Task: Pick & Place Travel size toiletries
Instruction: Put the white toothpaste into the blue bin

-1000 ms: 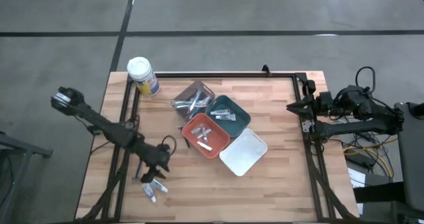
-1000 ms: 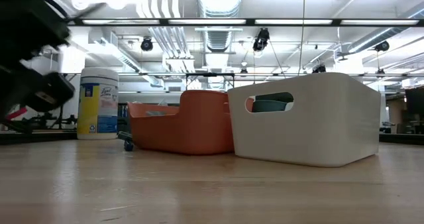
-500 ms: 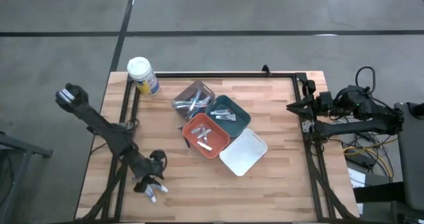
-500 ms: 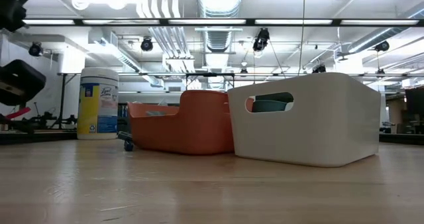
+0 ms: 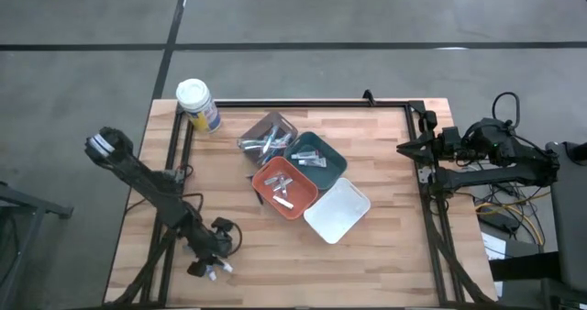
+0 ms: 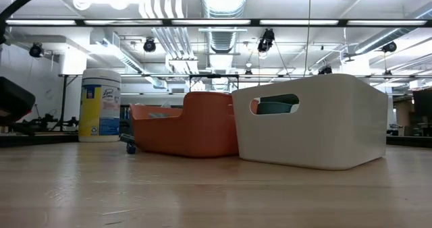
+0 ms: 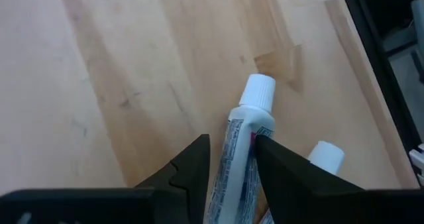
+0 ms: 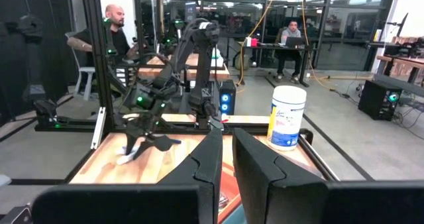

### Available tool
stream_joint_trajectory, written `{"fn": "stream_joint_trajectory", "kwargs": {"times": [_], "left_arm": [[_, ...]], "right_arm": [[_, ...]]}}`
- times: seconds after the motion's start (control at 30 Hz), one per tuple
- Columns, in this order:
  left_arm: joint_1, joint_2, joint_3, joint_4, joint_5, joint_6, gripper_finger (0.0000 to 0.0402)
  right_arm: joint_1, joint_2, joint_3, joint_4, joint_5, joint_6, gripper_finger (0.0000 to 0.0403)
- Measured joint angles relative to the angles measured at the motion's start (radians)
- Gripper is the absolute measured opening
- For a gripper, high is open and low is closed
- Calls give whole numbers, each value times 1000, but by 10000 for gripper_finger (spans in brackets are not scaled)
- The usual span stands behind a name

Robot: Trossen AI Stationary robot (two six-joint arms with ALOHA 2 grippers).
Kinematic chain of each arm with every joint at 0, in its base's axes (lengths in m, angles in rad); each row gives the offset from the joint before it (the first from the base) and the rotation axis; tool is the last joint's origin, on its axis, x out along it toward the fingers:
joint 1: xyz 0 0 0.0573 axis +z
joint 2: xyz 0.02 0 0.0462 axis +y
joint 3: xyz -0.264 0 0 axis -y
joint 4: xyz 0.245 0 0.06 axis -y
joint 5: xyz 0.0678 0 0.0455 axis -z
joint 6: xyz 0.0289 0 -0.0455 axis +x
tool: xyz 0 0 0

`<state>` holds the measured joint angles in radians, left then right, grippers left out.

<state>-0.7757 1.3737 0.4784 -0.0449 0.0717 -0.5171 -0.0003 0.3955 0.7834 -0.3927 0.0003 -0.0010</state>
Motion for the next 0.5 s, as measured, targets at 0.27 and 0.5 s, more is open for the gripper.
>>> {"fn": "stream_joint_trajectory", "kwargs": {"times": [0.27,0.5], "left_arm": [[0,83,30,-11,-5,27,120],[1,94,29,-15,-10,25,66]], "right_arm": [[0,0,0,0,0,0,34],[0,0,0,0,0,-1,34]]}}
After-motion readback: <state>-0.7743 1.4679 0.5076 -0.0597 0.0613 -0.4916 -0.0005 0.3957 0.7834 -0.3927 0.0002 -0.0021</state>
